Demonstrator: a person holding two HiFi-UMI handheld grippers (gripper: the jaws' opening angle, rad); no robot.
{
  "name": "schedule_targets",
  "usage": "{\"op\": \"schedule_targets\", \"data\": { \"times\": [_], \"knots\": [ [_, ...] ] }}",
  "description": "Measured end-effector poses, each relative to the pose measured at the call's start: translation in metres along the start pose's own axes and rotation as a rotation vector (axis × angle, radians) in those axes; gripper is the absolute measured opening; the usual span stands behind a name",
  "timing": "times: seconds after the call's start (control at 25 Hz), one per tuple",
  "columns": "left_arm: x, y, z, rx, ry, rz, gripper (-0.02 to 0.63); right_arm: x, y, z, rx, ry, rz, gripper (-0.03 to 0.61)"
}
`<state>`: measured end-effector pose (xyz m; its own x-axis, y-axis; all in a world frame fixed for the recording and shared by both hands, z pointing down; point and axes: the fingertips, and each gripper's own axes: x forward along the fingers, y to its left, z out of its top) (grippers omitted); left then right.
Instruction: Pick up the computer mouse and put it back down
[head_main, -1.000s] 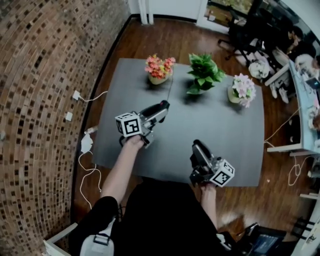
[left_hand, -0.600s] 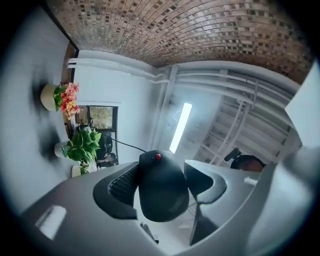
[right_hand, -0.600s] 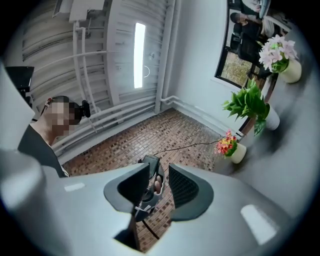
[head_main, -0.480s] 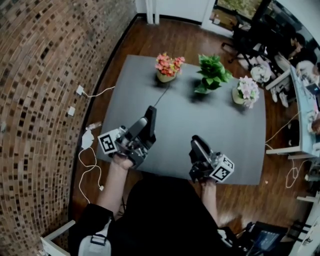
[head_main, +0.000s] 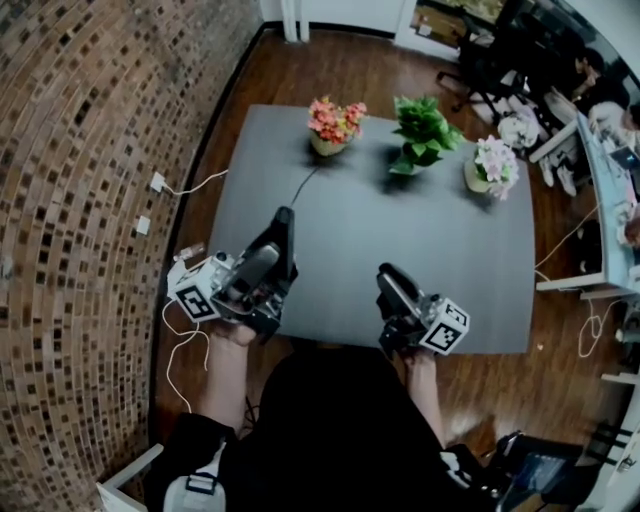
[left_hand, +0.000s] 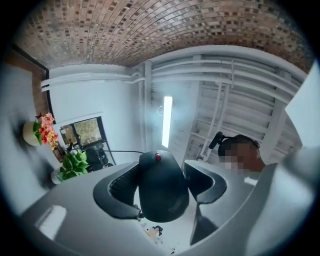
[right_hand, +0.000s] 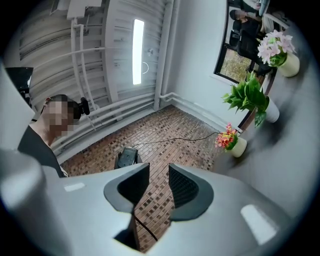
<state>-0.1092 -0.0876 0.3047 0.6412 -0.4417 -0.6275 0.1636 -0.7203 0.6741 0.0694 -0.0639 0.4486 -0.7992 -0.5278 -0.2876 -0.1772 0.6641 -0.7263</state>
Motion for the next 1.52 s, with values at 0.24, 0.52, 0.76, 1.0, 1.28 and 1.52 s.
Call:
{"op": "schedule_targets", "data": {
  "times": [0.24,0.52,0.76,1.0,1.28,1.52],
  "knots": [
    [-0.020,0.084,-0.040,0.007,0.107,0.223,0.287,-0.013,-0.005,0.006,-0.007,-0.012,-0.030,0.095],
    [-0.062,0.240,-0.084,0.145,0.316,0.668,0.288,-0.031,-0.016,0.013,-0.005,-0.021,-0.064,0.095],
    [-0.081,0.320,-0.117,0.145,0.406,0.850,0.288,-0.045,-0.029,0.023,0.007,-0.035,-0.081,0.095],
    [-0.077,0.361,-0.126,0.236,0.501,0.948,0.288,-0.057,-0.041,0.032,0.030,-0.055,-0.087,0.095],
    [-0.110,0.422,-0.126,0.336,0.586,1.160,0.288,-0.067,-0.048,0.038,0.034,-0.058,-0.102,0.095],
    [-0.146,0.470,-0.138,0.351,0.646,1.307,0.288,-0.076,-0.053,0.043,0.036,-0.059,-0.115,0.095]
  ]
}}
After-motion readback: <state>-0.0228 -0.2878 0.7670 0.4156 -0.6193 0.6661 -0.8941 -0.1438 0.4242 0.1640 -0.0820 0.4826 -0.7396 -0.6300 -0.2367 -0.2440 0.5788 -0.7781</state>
